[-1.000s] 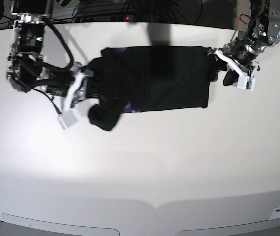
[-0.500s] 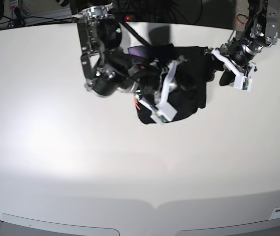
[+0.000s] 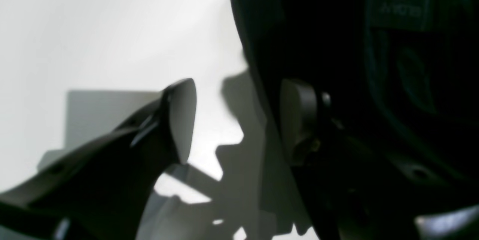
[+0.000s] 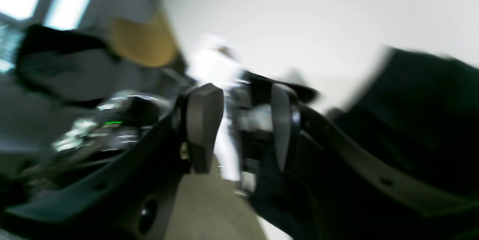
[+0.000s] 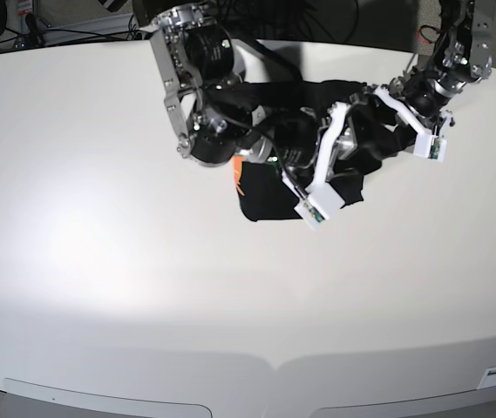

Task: Fold the T-shirt properly
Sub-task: 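Grasp the strip end with the right gripper and fold it over the middle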

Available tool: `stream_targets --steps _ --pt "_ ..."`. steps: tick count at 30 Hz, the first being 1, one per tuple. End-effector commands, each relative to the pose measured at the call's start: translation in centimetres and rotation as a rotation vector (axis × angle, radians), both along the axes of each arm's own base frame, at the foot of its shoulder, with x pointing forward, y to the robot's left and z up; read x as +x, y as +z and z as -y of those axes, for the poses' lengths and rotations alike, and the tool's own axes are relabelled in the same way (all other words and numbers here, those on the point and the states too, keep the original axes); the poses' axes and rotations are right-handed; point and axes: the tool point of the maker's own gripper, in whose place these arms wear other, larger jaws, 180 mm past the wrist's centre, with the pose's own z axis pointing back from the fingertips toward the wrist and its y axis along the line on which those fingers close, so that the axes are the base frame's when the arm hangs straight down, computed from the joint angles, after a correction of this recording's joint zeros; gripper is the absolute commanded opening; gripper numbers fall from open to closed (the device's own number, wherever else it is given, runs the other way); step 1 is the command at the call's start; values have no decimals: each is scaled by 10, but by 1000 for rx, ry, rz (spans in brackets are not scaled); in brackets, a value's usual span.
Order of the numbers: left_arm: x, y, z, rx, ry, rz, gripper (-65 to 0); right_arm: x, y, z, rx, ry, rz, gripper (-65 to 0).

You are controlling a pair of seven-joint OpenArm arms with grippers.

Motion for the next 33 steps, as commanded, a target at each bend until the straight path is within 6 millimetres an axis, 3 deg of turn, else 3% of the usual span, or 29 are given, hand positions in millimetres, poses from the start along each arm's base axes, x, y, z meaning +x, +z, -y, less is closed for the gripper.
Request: stream_targets --steps 1,4,7,10,12,15,19,24,30,33 --pt "-17 -15 -7 60 -36 -100 -305 7 19 -2 54 -7 40 -393" --pt "-7 -2 -26 100 -11 -78 -316 19 18 4 -1 -20 79 -393" --pt "9 26 -51 92 56 -29 -331 42 10 20 -106 -67 123 -410" --pt "24 64 -71 26 128 33 -331 67 13 39 -153 -139 161 -512" --pt "27 85 -76 -30 153 63 -331 79 17 49 -171 -174 180 -625" --pt "20 103 -64 -84 132 101 -370 88 9 72 -227 -200 194 -650" --pt "-3 119 -25 -260 79 130 -449 91 -9 100 -317 -207 198 -650" --pt "-23 114 4 -384 103 108 -499 97 -38 122 -418 -232 178 -650" --pt "-32 83 47 -294 35 48 -499 115 -90 135 -491 -268 85 -650" --pt "-33 64 50 -239 63 13 -499 121 -110 142 -545 -268 51 -650"
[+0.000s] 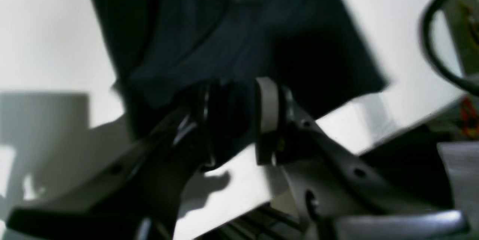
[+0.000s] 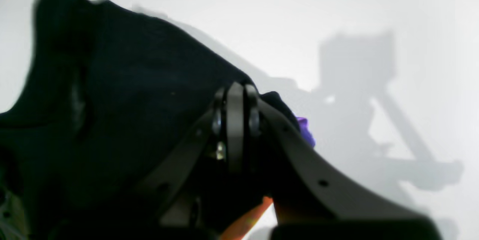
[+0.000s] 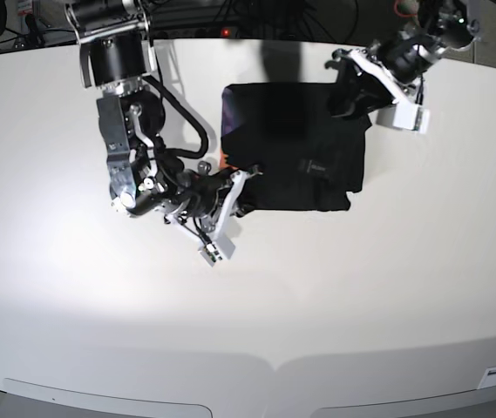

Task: Fold the T-shirt properly
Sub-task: 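Grasp the strip end with the right gripper and fold it over the middle, then fold the other end over with the left gripper and square the bundle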

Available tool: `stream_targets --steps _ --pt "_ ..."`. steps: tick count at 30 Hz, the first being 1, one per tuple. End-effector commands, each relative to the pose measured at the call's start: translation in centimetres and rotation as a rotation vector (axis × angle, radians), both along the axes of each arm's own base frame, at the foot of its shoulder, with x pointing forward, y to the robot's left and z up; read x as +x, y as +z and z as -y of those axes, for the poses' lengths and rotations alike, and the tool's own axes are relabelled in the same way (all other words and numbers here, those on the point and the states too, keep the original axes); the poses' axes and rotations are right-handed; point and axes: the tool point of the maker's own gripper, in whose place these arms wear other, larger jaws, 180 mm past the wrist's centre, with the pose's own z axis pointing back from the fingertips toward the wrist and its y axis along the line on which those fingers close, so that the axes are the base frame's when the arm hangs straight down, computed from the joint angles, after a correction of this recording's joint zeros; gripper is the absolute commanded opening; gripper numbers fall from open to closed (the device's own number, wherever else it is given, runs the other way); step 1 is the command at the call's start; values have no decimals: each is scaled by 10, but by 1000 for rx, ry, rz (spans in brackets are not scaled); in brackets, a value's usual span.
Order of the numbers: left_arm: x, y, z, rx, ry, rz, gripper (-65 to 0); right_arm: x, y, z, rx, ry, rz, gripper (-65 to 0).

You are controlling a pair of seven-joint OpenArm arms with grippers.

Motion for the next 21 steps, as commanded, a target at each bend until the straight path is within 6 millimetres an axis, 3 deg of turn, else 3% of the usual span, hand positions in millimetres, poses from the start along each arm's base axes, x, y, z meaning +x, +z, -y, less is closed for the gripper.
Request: stream_targets --steps 1,7,13,17,21 --pt "4 4 -3 2 20 31 -499 14 12 0 4 -5 52 -650" --pt "9 -39 -30 138 95 -34 -499 8 1 5 -37 3 14 -650" --pt "31 -83 -48 238 100 -109 -499 -19 -4 2 -48 55 -2 -650" --pt "61 -90 -53 276 92 -99 -498 -46 0 5 -64 69 2 -650" --pt "99 -77 -52 267 104 -45 -499 -75 7 3 -52 74 19 -650"
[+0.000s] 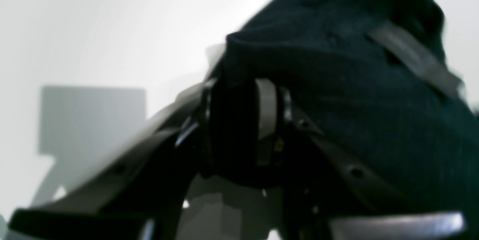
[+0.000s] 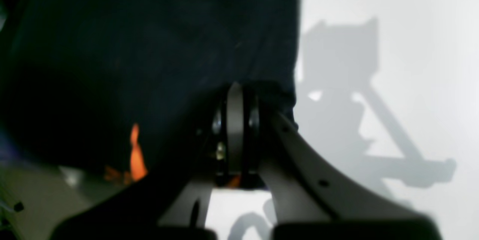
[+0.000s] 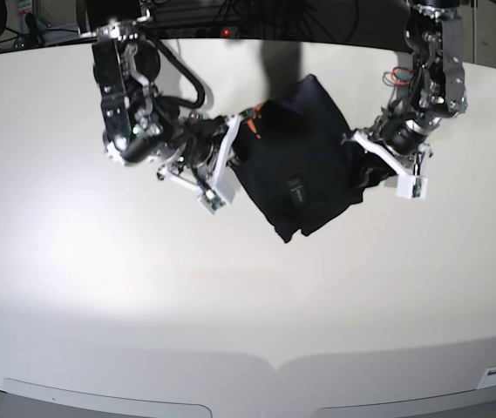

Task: Fold the T-shirt properly
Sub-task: 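Fold the other end over with the left gripper and square the bundle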

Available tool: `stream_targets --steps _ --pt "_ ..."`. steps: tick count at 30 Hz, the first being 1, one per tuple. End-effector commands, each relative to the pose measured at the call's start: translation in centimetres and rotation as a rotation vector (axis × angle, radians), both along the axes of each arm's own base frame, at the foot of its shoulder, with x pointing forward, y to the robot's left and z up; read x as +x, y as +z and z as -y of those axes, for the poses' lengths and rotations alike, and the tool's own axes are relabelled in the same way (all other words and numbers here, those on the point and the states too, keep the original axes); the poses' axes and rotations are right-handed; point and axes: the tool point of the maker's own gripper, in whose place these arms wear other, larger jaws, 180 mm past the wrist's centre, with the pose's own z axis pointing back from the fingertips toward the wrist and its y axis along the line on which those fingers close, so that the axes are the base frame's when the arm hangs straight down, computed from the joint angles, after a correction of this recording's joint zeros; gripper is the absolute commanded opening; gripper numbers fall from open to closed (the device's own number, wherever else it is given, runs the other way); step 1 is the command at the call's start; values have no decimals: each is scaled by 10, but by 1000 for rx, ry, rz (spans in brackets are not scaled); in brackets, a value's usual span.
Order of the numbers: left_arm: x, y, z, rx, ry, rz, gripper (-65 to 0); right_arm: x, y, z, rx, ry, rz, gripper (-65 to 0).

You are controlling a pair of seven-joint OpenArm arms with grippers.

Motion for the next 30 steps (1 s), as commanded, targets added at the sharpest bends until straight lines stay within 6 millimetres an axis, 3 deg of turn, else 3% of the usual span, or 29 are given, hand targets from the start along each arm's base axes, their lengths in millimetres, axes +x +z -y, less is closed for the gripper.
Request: stream_targets --steps 1,7,14,17,20,23,25,30 --pt "-3 -14 -12 79 8 -83 -498 0 13 -5 36 5 41 -650" --pt "41 17 -11 81 7 4 -499 -26 16 -11 75 -3 38 -650" --pt "61 36 -7 47 10 64 -502 -35 20 -33 146 -7 15 -650" --pt "68 53 -6 22 17 111 -540 -32 34 -40 187 -1 48 -650" --pt "73 83 -4 34 3 183 -595 -26 58 -41 212 2 114 -650" --pt "68 120 0 67 -26 256 -650 -20 81 -28 188 -1 196 -650" --pt "57 139 3 81 -40 292 -650 -16 93 -11 157 -27 234 -650" --pt "13 157 -26 136 25 313 -650 -21 110 41 109 -124 269 -650"
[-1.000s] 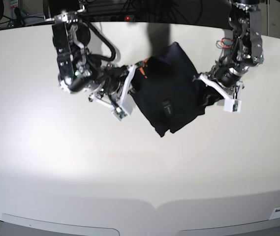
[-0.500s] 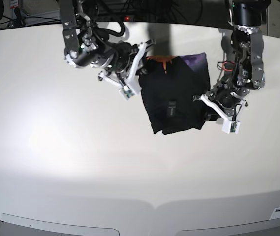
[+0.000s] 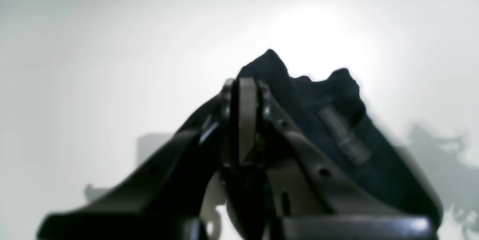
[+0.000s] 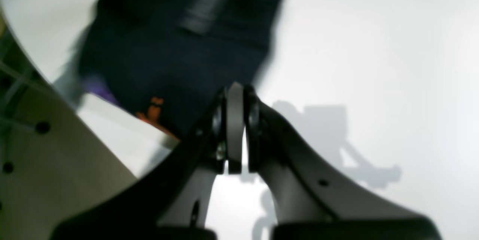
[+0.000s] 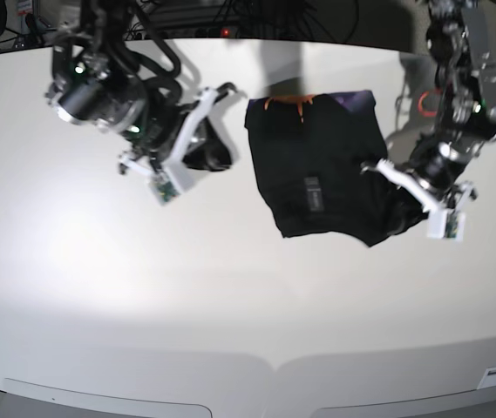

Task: Fold the T-shirt properly
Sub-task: 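Fold the other end over with the left gripper and square the bundle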

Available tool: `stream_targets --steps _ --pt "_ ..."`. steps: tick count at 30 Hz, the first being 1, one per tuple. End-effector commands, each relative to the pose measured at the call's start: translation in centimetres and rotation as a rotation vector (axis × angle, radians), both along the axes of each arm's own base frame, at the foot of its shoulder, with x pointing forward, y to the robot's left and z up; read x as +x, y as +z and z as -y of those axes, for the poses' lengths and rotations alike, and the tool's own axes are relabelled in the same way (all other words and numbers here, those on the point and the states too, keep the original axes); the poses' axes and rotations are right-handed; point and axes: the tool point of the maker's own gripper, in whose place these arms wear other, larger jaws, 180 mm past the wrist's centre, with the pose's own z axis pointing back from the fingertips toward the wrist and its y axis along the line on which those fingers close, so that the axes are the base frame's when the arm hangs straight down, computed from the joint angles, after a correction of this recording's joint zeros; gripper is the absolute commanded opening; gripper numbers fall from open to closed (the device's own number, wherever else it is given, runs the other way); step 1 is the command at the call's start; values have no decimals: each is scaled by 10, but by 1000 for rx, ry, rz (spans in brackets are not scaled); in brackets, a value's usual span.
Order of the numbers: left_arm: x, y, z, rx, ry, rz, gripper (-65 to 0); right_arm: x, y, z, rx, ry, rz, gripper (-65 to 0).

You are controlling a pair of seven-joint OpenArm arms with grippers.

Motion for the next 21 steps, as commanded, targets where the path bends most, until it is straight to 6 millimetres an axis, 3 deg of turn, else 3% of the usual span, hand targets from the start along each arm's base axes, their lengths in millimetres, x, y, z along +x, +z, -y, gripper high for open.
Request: stream_targets --steps 1,6,10,17,21 --pt "-3 16 -8 -15 23 55 -650 0 12 6 25 -15 35 -650" --pt "-31 17 -42 -29 127 102 -650 -14 12 47 66 -121 7 -650" --pt "-32 24 -30 -42 74 150 -650 -17 16 62 98 -168 6 -650" --pt "-11 36 -9 -74 22 201 -650 -19 13 65 86 -175 -8 -650" --pt "13 20 -14 -104 42 177 -650 -20 12 65 82 -174 -13 -650"
